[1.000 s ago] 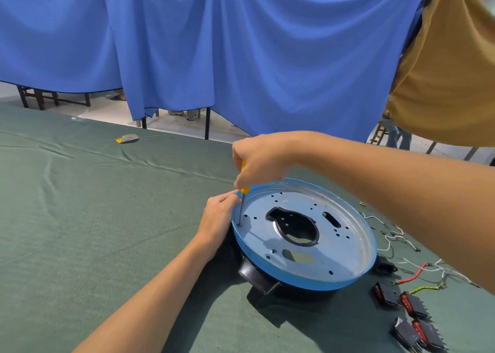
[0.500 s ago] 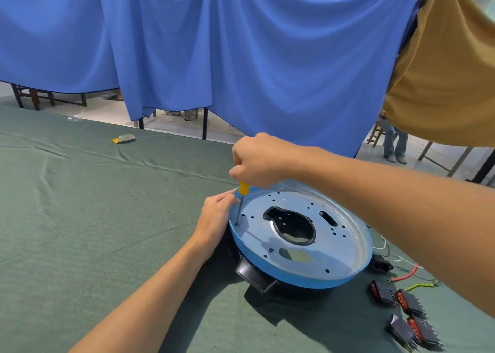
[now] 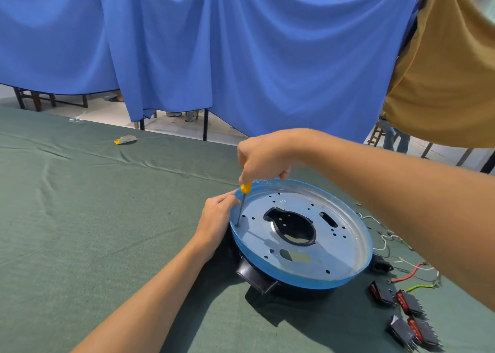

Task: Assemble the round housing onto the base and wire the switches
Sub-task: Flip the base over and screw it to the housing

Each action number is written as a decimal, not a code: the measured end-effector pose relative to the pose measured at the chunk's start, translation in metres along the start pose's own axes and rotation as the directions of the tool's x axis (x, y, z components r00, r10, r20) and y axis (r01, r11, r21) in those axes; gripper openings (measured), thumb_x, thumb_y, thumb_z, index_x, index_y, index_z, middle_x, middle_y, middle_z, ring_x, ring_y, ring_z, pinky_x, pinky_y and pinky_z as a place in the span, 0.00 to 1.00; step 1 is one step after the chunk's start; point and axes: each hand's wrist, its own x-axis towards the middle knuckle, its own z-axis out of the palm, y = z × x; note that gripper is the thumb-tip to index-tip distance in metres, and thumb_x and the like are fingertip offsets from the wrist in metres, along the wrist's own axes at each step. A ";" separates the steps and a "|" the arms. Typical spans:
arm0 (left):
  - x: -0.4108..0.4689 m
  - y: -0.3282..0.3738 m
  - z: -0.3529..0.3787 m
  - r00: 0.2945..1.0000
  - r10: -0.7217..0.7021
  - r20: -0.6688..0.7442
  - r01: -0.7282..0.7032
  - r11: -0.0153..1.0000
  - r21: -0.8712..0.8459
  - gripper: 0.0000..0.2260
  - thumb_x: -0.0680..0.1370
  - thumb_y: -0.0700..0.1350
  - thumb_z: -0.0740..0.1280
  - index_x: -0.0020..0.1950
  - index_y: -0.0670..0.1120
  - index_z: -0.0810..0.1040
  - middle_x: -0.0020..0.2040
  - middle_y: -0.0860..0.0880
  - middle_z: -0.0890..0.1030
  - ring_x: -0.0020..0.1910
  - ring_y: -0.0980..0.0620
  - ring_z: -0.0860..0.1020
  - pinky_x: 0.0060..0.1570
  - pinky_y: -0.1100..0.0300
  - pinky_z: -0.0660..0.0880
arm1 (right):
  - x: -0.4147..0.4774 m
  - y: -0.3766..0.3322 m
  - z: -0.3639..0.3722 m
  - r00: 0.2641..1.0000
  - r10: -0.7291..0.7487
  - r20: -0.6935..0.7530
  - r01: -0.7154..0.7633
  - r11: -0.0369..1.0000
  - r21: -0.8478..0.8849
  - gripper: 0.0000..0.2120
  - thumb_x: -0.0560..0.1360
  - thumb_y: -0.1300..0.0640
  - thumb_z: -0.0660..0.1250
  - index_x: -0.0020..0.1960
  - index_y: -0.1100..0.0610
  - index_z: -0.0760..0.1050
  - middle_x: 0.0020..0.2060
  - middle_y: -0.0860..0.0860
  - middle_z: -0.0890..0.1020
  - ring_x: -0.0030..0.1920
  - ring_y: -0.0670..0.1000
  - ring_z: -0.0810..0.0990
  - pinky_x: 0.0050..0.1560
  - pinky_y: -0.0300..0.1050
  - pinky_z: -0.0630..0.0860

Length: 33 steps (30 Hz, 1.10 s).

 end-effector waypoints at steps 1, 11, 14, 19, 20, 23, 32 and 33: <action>0.001 -0.001 -0.001 1.000 0.001 -0.002 -0.001 1.000 0.013 0.10 0.67 0.45 0.62 0.36 0.38 0.76 0.36 0.44 0.76 0.39 0.48 0.71 0.44 0.53 0.67 | 0.000 0.000 0.002 0.999 -0.034 -0.041 0.034 0.999 -0.010 0.13 0.77 0.52 0.63 0.57 0.59 0.75 0.41 0.54 0.79 0.35 0.54 0.77 0.27 0.39 0.69; 0.004 -0.004 -0.002 1.000 0.007 -0.005 -0.007 1.000 0.028 0.10 0.72 0.42 0.62 0.35 0.37 0.79 0.34 0.46 0.79 0.36 0.50 0.74 0.42 0.54 0.70 | -0.001 0.000 0.001 0.999 -0.039 -0.005 0.039 0.999 -0.018 0.13 0.75 0.53 0.65 0.56 0.59 0.75 0.44 0.54 0.79 0.36 0.53 0.76 0.27 0.38 0.71; 0.004 -0.005 -0.002 1.000 0.015 -0.007 -0.015 0.999 0.041 0.14 0.73 0.42 0.62 0.26 0.48 0.72 0.29 0.52 0.75 0.32 0.53 0.71 0.37 0.58 0.68 | -0.001 -0.003 0.016 0.979 -0.083 -0.188 0.079 0.996 -0.031 0.12 0.75 0.52 0.65 0.54 0.59 0.76 0.43 0.56 0.80 0.43 0.54 0.77 0.32 0.44 0.69; 0.003 -0.004 -0.001 1.000 0.022 -0.013 -0.022 0.999 0.034 0.07 0.70 0.45 0.63 0.34 0.44 0.75 0.34 0.46 0.75 0.37 0.50 0.71 0.42 0.54 0.67 | -0.004 -0.005 0.002 1.000 -0.014 0.002 0.014 1.000 0.006 0.13 0.77 0.49 0.64 0.55 0.58 0.72 0.41 0.53 0.78 0.34 0.51 0.77 0.26 0.37 0.72; 0.004 -0.005 -0.002 1.000 0.017 -0.009 -0.016 0.999 0.030 0.07 0.69 0.45 0.63 0.33 0.44 0.75 0.34 0.46 0.76 0.37 0.50 0.72 0.42 0.53 0.67 | -0.005 -0.005 0.003 0.999 -0.036 -0.016 0.036 0.999 0.000 0.13 0.77 0.52 0.63 0.57 0.58 0.71 0.43 0.54 0.78 0.35 0.51 0.77 0.27 0.38 0.71; 0.004 -0.007 -0.003 1.000 0.020 0.008 -0.020 0.998 0.063 0.17 0.75 0.39 0.61 0.27 0.50 0.77 0.30 0.53 0.79 0.33 0.55 0.74 0.40 0.55 0.69 | -0.001 -0.006 0.016 0.980 -0.065 -0.186 0.059 0.998 -0.035 0.09 0.75 0.56 0.60 0.55 0.56 0.72 0.45 0.55 0.77 0.44 0.55 0.76 0.33 0.45 0.68; 0.004 -0.008 -0.003 0.999 0.049 0.018 -0.050 0.994 0.093 0.22 0.76 0.37 0.59 0.24 0.53 0.77 0.26 0.59 0.77 0.27 0.61 0.72 0.32 0.67 0.69 | 0.001 -0.005 0.019 0.975 -0.071 -0.211 0.062 0.997 -0.048 0.09 0.77 0.54 0.60 0.55 0.56 0.71 0.45 0.54 0.77 0.47 0.56 0.77 0.36 0.48 0.72; 0.004 -0.007 -0.003 0.999 0.049 0.013 -0.050 0.995 0.084 0.21 0.76 0.38 0.60 0.24 0.51 0.77 0.27 0.58 0.77 0.27 0.61 0.73 0.32 0.67 0.69 | 0.002 -0.005 0.020 0.974 -0.050 -0.222 0.040 0.998 -0.047 0.10 0.77 0.52 0.60 0.54 0.56 0.72 0.46 0.54 0.78 0.47 0.56 0.78 0.36 0.47 0.72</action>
